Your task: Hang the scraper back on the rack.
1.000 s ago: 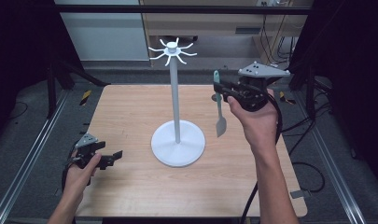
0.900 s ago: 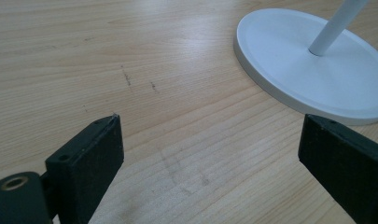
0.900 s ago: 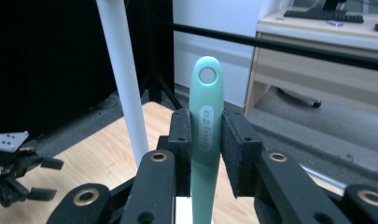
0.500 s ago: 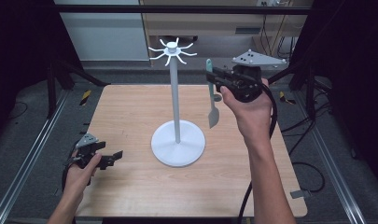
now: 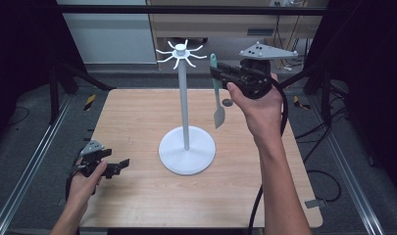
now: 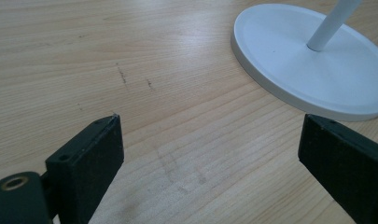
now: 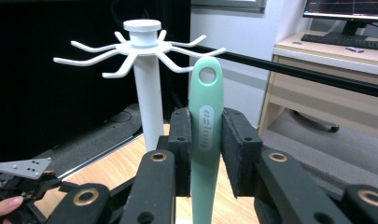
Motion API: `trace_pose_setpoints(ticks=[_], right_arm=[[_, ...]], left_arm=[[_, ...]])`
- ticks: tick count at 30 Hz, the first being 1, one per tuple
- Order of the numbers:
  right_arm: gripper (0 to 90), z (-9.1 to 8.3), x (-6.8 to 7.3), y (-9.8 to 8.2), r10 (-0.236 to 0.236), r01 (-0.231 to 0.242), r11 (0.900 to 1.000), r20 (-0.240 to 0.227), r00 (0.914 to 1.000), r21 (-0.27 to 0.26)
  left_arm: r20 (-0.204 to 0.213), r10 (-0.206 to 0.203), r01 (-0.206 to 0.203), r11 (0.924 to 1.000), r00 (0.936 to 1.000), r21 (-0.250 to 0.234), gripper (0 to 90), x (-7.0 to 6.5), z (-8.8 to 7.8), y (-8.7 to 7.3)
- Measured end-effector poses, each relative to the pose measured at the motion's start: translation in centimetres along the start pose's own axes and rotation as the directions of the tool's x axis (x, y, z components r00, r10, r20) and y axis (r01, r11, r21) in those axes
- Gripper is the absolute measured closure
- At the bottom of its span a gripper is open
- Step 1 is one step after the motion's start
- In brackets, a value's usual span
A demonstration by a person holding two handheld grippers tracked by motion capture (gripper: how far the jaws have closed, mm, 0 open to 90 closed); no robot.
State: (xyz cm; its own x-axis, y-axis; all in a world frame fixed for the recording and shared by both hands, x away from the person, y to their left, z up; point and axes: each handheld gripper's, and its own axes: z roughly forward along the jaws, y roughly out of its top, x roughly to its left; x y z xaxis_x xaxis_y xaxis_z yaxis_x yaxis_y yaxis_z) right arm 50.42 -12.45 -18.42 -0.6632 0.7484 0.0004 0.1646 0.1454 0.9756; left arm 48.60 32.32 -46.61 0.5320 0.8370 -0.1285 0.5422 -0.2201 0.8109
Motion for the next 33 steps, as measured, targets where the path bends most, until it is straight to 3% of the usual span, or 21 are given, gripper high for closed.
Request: trace_pose_setpoints(ticks=[33], right_arm=[[74.4, 1.1, -0.7, 0.7, 0.012, -0.009, 0.999, -0.077, 0.997, 0.037]], left_arm=[[0.007, 0.007, -0.007, 0.9999, 1.0, 0.01, 6.4, -0.3, 0.2, 0.0]])
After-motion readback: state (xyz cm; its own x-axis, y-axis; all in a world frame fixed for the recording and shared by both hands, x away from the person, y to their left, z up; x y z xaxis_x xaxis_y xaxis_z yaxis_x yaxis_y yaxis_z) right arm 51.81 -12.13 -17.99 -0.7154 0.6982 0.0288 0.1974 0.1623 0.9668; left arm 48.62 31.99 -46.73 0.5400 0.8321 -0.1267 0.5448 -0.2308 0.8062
